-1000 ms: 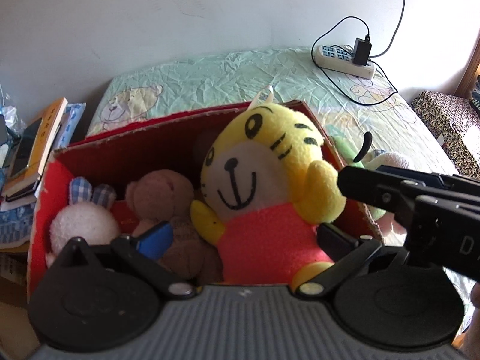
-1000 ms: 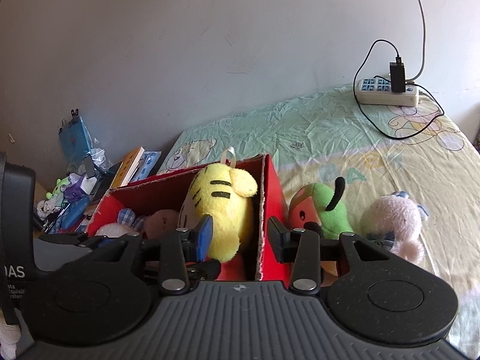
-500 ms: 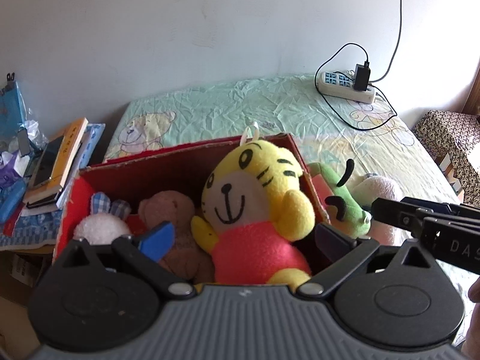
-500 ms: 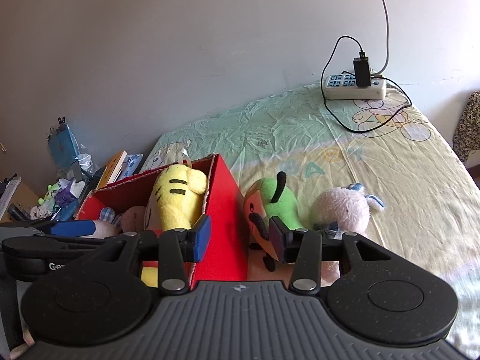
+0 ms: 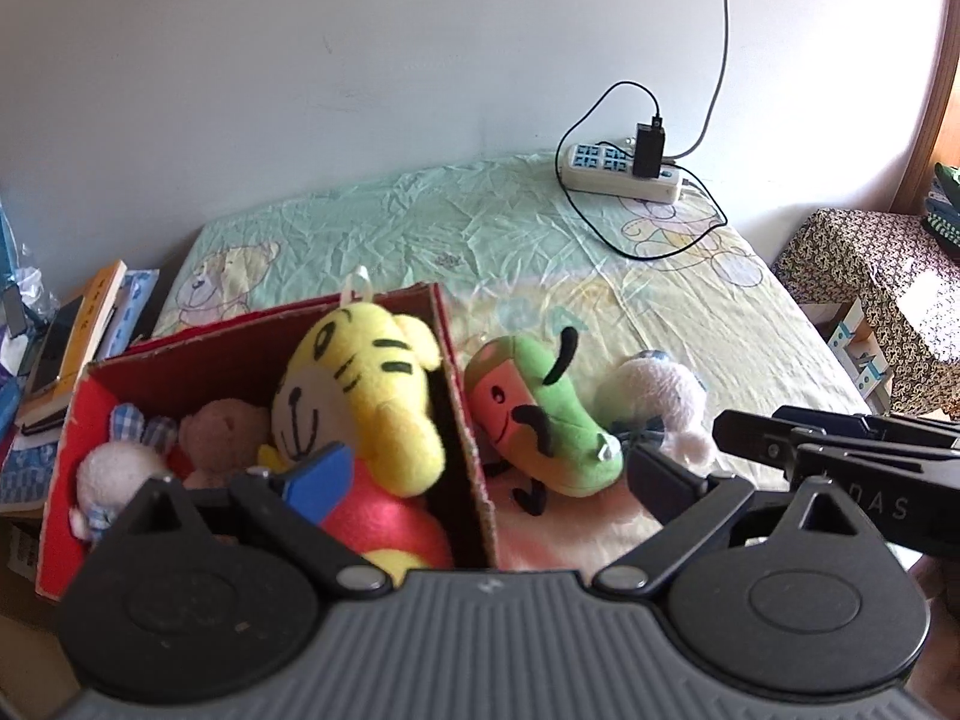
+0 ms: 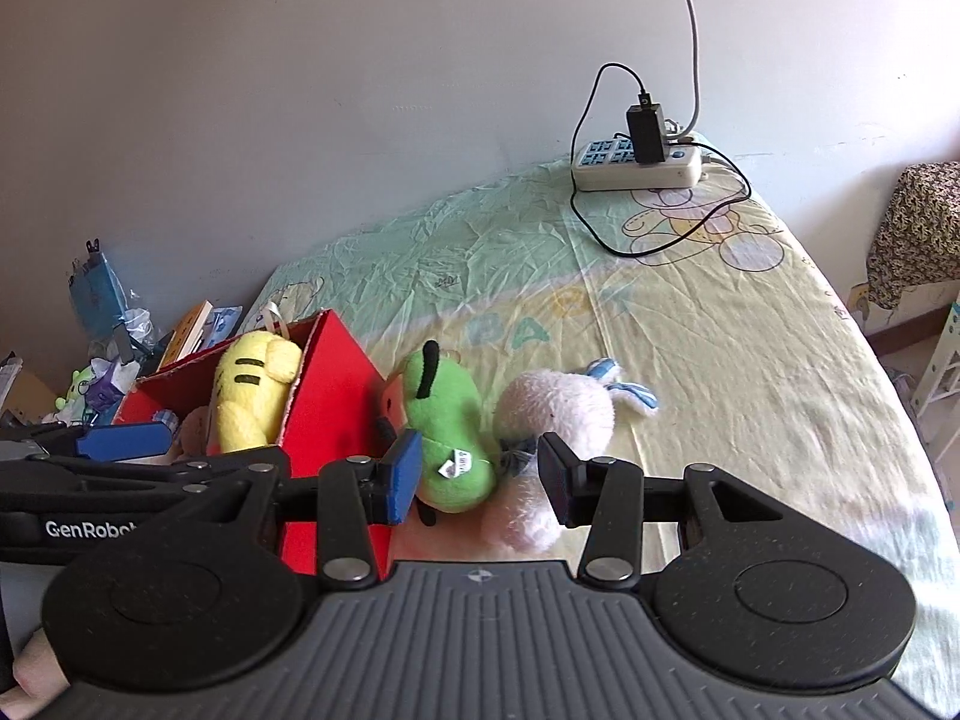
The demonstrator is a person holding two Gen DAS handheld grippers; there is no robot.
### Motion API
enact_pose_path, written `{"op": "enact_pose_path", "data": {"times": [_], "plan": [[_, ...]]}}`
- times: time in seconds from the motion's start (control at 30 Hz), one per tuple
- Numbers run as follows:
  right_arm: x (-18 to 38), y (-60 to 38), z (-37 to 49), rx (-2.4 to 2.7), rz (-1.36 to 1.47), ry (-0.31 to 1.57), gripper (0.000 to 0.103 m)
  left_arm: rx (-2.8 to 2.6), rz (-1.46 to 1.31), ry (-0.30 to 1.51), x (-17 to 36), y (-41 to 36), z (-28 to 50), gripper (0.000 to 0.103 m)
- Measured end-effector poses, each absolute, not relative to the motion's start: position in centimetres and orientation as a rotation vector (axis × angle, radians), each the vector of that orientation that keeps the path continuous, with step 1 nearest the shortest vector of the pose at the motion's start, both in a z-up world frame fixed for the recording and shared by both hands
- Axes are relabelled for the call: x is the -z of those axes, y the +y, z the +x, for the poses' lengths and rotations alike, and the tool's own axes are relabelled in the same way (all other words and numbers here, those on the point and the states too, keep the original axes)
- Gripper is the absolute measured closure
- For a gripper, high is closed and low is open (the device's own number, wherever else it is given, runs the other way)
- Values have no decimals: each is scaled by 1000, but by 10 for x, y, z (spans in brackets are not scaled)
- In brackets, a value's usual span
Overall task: Organize objects
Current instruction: 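Move the open right tool over the white bunny with blue checkered ears, then close the right tool on the white bunny's body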
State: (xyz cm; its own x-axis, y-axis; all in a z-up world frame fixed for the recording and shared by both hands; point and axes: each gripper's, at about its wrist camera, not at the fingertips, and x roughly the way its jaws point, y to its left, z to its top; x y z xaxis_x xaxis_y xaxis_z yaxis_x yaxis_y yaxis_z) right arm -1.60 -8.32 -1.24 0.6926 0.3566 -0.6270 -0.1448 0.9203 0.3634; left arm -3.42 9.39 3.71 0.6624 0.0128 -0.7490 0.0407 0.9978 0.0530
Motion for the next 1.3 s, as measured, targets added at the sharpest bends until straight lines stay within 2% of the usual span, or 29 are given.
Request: {"op": "enact_pose_path", "data": {"times": [0.53,1.07,1.3], "plan": [[31,-155,-8,-213,331,828,57,74,79,921,-8,19,-12,3],[56,-168,16,-237,365,918,57,46,21,1034,25,11,10,3],[67,-163,30,-305,397,960,53,89,12,1031,38,8,12,3]]}}
